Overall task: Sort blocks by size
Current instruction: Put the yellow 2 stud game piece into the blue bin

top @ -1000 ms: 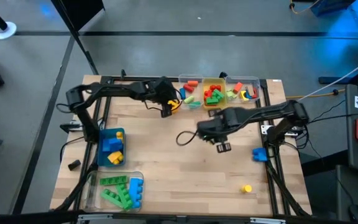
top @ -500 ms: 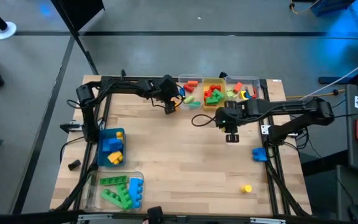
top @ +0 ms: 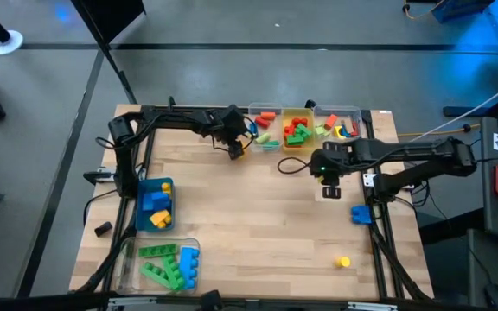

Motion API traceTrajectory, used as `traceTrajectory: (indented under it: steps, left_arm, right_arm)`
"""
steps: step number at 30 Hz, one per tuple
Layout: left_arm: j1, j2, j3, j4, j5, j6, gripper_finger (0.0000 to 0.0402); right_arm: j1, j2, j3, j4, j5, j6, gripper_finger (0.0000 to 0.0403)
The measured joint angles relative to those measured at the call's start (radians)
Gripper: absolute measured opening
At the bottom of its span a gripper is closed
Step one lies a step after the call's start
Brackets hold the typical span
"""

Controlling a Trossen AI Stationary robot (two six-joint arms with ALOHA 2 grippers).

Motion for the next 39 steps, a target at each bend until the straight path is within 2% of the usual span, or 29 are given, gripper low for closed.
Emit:
traceTrajectory:
  steps: [11, 22, 30, 36, 39]
  left_arm:
    - [-0.001, 0.000, -0.001, -0.102, 0.197, -0.178, 0.0203]
    - [0.001, 0.004, -0.003, -0.179, 0.338, -0.191, 0.0203]
    - [0.001, 0.004, -0.004, -0.164, 0.384, -0.193, 0.0203]
    - [0.001, 0.004, -0.004, -0.108, 0.386, -0.183, 0.0203]
    - [-0.001, 0.004, -0.004, -0.090, 0.388, -0.112, 0.0203]
  right_arm:
    - [0.000, -0.073, -0.055, 0.035, 0.000, 0.059, 0.0140]
    - [0.000, -0.072, -0.149, 0.197, -0.001, 0.056, 0.0140]
    - [0.000, -0.059, -0.257, 0.457, -0.016, 0.095, 0.0140]
    - [0.000, -0.042, -0.267, 0.460, -0.085, 0.100, 0.0140]
    - [0.000, -0.042, -0.267, 0.460, -0.111, 0.100, 0.0140]
